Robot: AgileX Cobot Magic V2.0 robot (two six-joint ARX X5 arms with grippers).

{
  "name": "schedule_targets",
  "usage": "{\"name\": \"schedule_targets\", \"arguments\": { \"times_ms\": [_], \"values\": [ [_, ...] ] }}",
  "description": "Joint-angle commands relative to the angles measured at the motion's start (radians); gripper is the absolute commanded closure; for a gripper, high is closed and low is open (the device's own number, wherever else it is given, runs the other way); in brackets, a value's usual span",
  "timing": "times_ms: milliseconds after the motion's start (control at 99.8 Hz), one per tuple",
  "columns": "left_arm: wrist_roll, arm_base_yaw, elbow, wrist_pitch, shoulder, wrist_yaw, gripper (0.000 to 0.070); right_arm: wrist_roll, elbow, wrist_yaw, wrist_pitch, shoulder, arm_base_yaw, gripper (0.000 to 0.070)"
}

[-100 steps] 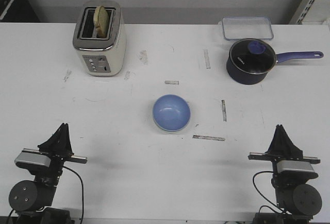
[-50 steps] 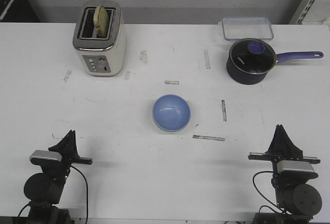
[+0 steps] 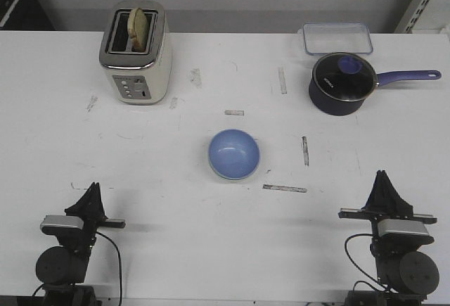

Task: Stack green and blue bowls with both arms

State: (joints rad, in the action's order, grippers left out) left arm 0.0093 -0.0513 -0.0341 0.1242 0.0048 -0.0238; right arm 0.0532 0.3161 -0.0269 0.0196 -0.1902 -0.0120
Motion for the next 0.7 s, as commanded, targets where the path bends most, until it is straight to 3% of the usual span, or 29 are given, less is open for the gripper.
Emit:
{"name": "schedule_targets", "arguments": {
  "times_ms": [0,691],
  "values": [
    [0.005,0.006,0.022,0.015,-0.002,-0.003,0.0698,0.010,0.000,0.000,0.010,0.002,0.000,0.0688],
    [0.005,0.006,0.022,0.007,-0.002,-0.002,0.0698,0.010,0.000,0.000,0.010,0.002,0.000,0.0688]
  ]
}}
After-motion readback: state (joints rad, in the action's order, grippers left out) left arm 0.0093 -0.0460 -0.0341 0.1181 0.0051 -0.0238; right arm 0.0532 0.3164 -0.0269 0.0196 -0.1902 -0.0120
